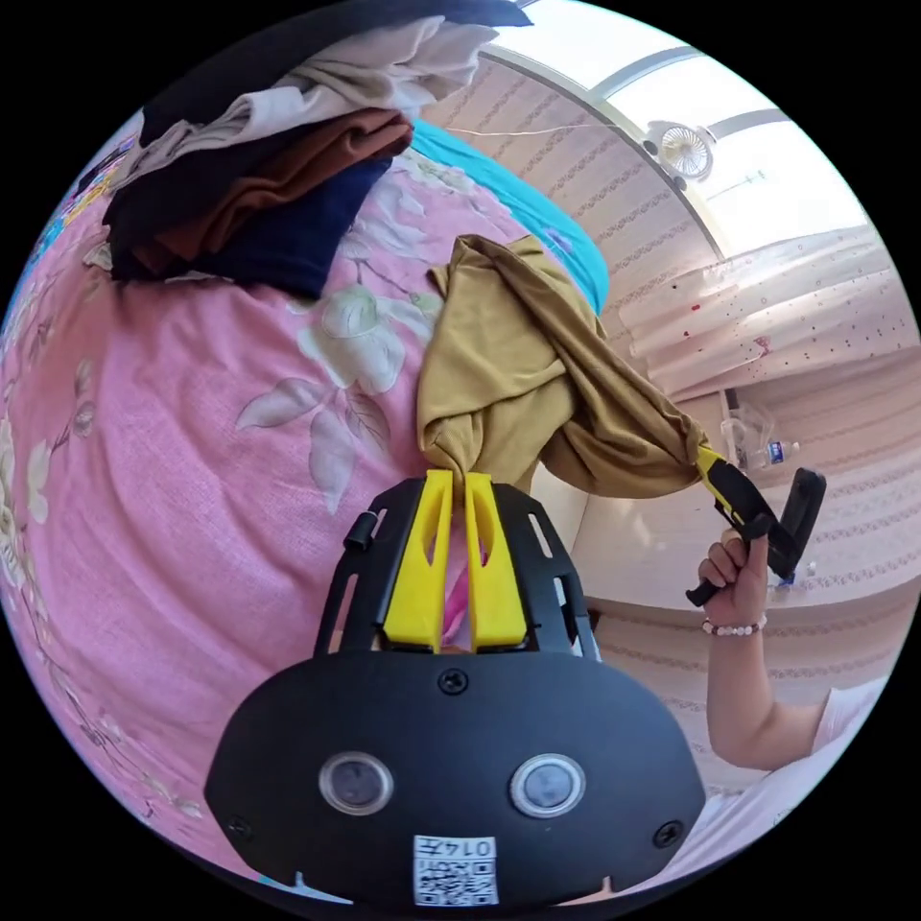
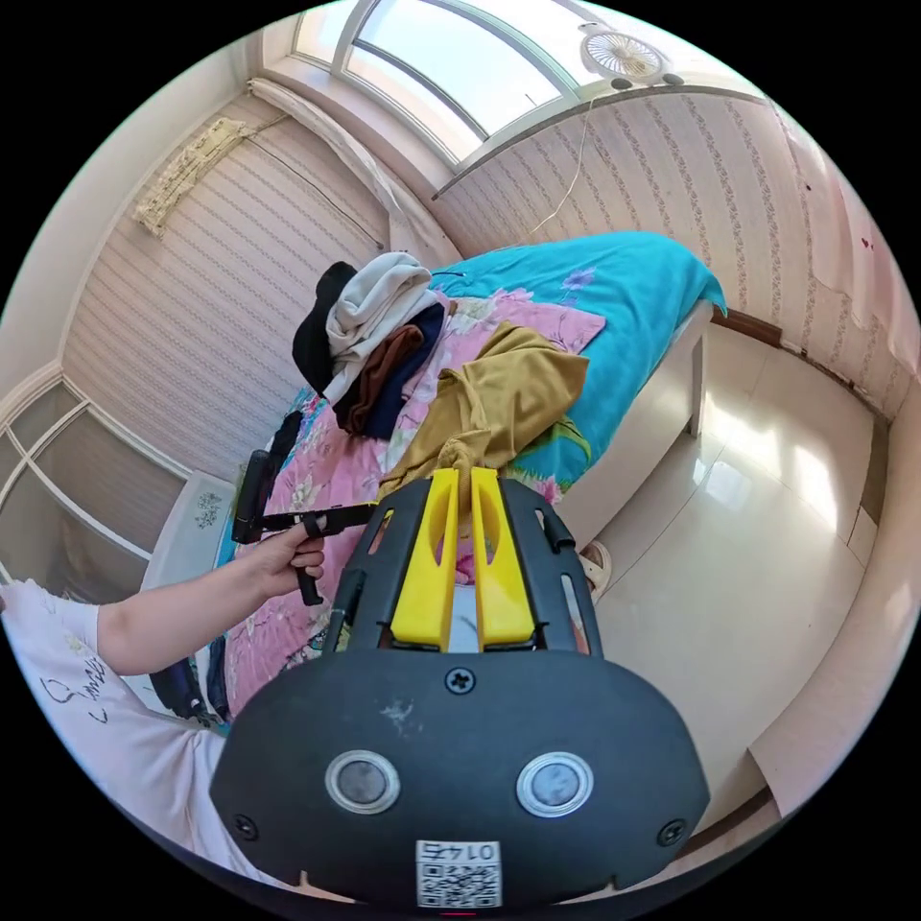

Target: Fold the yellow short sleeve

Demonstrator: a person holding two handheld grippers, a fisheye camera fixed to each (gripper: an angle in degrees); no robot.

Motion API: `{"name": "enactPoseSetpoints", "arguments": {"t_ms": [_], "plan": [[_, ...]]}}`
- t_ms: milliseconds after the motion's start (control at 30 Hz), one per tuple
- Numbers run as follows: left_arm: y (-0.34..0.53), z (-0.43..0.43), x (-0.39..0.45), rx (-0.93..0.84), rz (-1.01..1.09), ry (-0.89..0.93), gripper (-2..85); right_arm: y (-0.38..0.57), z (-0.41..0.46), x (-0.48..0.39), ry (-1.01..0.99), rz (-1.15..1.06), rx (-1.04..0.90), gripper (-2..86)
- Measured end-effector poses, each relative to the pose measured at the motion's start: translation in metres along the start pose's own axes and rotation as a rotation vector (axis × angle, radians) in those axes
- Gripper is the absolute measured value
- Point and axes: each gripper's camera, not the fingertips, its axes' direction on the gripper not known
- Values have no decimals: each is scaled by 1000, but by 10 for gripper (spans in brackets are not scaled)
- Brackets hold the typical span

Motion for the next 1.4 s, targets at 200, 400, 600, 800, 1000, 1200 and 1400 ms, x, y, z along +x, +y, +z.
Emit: {"name": "enactPoseSetpoints", "arguments": {"t_ms": [200,400,600,800,1000,1200,1400], "plan": [[58,-144,-5,255,120,-83,-8,-30,-24,-39,-253,-226,19,10],[168,-340,-3,437,190,-432,-9,-40,-3,-108,-709,-475,-120,9],[168,-462,-45,436,156,-695,-8,-15,64,-172,-879,-566,-302,9],[94,-417,-161,411,-5,-585,25,13,134,-167,-845,-340,-388,10],[150,-380,-198,344,-38,-555,64,39,185,-124,-429,-198,-487,10],[332,-338,-204,205,-116,-670,57,43,212,-117,-347,-178,-584,10],[469,-292,-267,310,-624,-202,53,20,205,-128,-377,-157,-525,10]]}}
